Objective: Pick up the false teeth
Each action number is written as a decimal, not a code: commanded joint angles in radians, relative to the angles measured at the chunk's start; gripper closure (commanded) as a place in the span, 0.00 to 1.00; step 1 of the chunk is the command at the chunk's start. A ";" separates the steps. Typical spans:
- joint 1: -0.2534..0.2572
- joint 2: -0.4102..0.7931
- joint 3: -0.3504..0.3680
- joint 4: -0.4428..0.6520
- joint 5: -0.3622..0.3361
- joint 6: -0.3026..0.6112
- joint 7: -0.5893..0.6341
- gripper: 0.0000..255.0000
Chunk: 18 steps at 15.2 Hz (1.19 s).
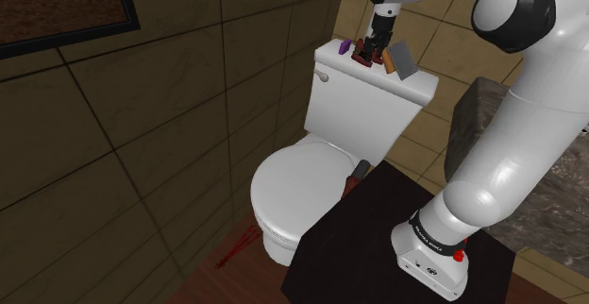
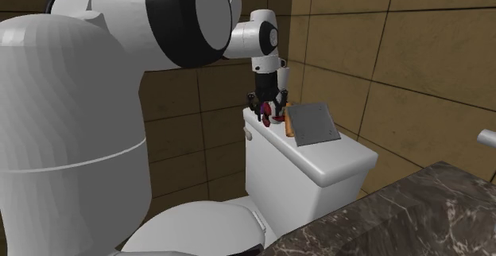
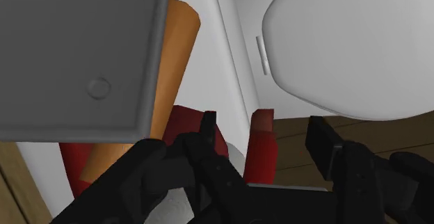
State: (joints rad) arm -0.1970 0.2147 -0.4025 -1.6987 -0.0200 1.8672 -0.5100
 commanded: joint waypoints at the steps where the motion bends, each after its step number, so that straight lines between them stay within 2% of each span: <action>1: -0.002 0.009 -0.001 -0.008 0.001 0.000 0.001 1.00; 9: -0.002 0.000 -0.002 -0.017 -0.002 0.000 0.001 1.00; 18: -0.003 -0.012 -0.004 0.089 -0.006 -0.117 -0.005 1.00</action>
State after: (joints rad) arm -0.1996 0.2030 -0.4060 -1.6233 -0.0262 1.7638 -0.5145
